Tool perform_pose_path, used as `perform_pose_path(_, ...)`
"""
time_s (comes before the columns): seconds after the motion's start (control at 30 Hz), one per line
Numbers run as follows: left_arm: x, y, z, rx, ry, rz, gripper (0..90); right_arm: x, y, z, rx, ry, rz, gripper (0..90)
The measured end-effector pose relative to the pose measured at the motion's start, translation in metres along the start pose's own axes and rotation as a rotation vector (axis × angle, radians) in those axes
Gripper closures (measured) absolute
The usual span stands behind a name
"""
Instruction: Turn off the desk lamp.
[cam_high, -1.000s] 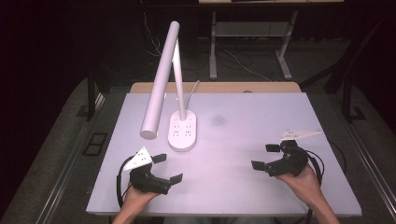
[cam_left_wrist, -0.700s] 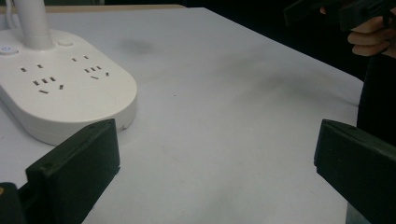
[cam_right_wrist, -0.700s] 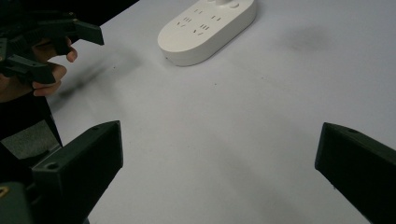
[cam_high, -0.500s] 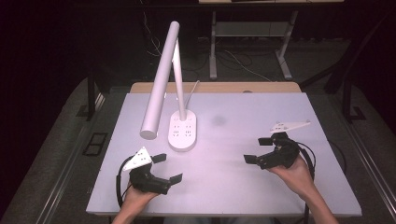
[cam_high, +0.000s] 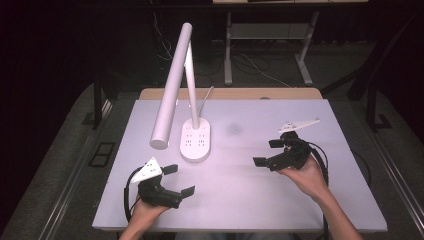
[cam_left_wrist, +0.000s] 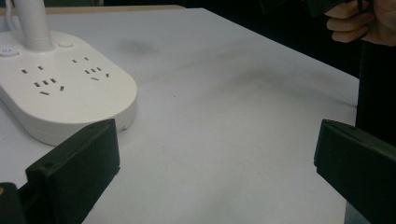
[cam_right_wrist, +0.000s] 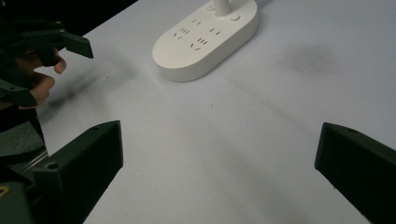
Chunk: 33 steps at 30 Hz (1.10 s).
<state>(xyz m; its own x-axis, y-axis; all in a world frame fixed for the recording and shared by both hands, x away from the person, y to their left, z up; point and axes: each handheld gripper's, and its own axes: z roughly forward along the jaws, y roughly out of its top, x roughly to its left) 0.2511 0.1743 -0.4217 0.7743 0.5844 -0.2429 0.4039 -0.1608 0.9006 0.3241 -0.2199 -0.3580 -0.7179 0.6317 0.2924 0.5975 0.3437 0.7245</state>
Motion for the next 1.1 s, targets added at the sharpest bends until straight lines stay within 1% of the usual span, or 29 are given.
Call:
perform_pose_path(0.1, 0.0, 0.0, 0.0, -0.004, -0.001, -0.003, 0.0, 0.0, 0.003, 0.003, -0.004, 0.0, -0.012, 1.1)
perform_pose_path(0.33, 0.0, 0.0, -0.001, -0.003, 0.0, -0.002, 0.0, 0.001, 0.021, 0.011, 0.001, 0.004, -0.031, 1.2)
perform_pose_path(0.53, 0.0, 0.0, 0.0, -0.003, -0.003, -0.001, 0.0, 0.001, 0.03, 0.017, 0.007, 0.002, -0.035, 1.2)
perform_pose_path(0.83, 0.0, 0.0, -0.001, -0.004, -0.002, -0.001, 0.0, -0.007, 0.048, 0.032, 0.012, -0.001, -0.04, 1.2)
perform_pose_path(1.03, 0.001, 0.0, -0.001, -0.001, -0.001, 0.003, 0.0, -0.008, 0.059, 0.041, 0.021, -0.002, -0.046, 1.3)
perform_pose_path(1.1, 0.001, 0.0, -0.001, 0.0, -0.002, 0.004, 0.0, -0.009, 0.063, 0.045, 0.021, -0.001, -0.041, 1.3)
